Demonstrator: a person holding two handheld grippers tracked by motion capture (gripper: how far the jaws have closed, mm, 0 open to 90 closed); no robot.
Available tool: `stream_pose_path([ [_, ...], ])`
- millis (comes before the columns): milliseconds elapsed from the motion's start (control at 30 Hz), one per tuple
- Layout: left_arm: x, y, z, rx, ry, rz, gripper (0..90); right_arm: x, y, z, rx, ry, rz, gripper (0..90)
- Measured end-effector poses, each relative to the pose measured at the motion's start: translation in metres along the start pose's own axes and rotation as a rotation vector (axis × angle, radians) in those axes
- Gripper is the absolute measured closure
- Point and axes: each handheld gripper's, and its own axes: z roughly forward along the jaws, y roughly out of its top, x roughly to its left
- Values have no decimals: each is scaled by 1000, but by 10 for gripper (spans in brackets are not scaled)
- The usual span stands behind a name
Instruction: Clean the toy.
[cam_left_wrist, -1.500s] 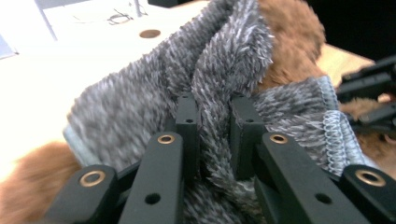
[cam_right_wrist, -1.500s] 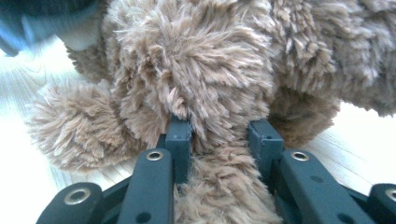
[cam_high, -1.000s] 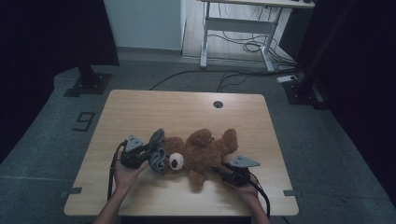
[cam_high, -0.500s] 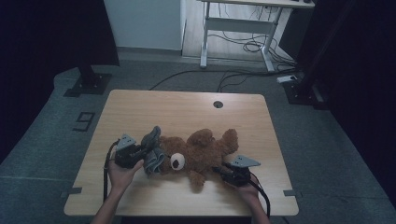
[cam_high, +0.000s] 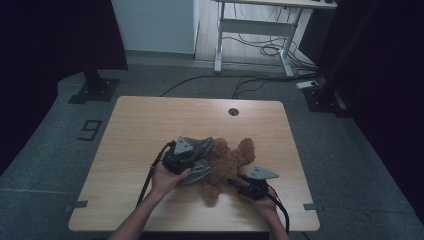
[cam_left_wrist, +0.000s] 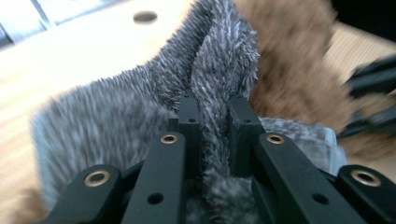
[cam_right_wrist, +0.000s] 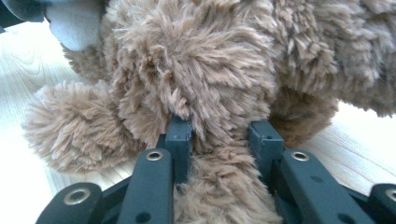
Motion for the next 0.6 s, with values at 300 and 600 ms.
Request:
stream_pose_path([
  [300, 11, -16, -21, -66, -2, -43, 783, 1, 0, 1, 2, 1, -3, 668],
  [600, 47, -40, -45, -86, 76, -147, 781, 0, 0, 1, -1, 6, 10, 668],
])
